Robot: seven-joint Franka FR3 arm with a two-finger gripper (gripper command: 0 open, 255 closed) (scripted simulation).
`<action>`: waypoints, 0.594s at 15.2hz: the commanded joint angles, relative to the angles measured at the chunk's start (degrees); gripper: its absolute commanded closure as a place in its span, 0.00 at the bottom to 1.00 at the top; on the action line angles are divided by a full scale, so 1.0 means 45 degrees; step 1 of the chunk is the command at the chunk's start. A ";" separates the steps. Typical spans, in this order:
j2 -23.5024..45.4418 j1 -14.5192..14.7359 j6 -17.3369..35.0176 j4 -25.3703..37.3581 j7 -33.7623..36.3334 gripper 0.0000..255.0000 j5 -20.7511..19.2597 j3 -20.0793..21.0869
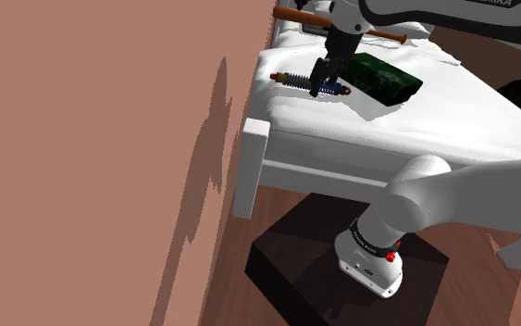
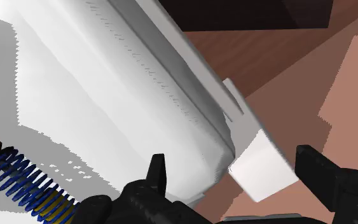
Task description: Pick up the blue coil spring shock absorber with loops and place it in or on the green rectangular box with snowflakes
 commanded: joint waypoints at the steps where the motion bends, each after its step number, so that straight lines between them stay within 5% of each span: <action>1: 0.0000 0.0000 0.0000 0.0000 0.0000 0.00 0.0000 0.0000; 9: 0.2043 0.0225 0.1486 0.0666 -0.4837 0.00 -0.1344 -0.2685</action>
